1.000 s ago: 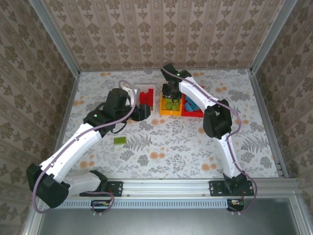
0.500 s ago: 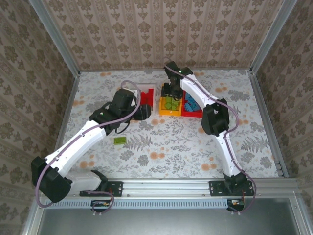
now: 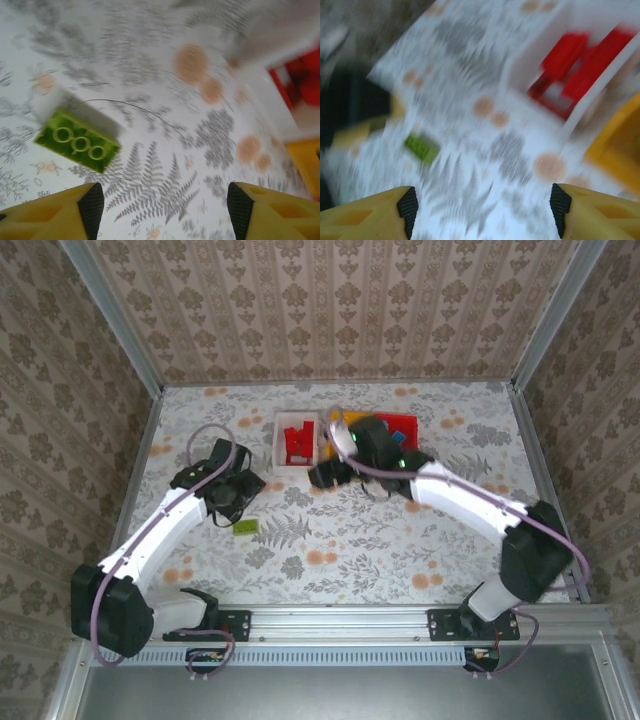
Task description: Sort the legos into containers by color
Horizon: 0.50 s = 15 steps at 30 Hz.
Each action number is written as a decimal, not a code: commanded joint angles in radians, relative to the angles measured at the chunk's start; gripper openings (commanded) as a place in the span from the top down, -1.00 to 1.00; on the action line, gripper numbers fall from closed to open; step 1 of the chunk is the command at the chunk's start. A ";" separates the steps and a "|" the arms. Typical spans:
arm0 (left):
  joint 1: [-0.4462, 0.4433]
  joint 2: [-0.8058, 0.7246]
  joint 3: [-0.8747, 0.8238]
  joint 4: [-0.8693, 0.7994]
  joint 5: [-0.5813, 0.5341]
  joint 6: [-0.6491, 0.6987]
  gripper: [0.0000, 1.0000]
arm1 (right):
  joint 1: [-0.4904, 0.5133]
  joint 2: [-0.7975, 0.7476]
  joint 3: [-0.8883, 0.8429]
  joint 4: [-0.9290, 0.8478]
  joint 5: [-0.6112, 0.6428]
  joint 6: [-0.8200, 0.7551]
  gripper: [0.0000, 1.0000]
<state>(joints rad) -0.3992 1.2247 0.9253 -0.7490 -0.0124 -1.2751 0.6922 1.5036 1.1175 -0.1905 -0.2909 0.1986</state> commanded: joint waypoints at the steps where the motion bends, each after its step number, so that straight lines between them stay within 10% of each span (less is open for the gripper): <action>1: 0.037 0.048 -0.050 0.021 0.037 -0.302 -0.47 | 0.043 -0.076 -0.138 0.204 -0.133 -0.098 -0.52; 15: 0.065 0.217 -0.123 0.145 0.048 -0.572 -0.54 | 0.065 -0.150 -0.202 0.142 -0.139 -0.143 -0.54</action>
<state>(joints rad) -0.3397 1.4223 0.7963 -0.6151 0.0277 -1.7855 0.7574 1.3712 0.9195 -0.0563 -0.4046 0.0807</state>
